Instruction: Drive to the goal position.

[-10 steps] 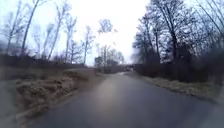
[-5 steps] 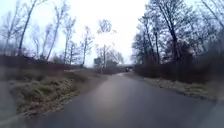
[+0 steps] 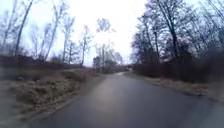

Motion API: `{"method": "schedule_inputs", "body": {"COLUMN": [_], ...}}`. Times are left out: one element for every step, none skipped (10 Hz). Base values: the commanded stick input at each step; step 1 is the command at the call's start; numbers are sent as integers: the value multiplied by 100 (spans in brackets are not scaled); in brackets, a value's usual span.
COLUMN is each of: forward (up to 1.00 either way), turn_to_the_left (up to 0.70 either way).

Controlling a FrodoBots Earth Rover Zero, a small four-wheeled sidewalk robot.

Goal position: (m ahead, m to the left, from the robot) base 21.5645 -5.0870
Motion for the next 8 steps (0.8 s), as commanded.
{"method": "schedule_inputs", "body": {"forward": [70,70,70,70,70,70,70,70], "turn_to_the_left": [0,0,0,0,0,0,0,0]}}
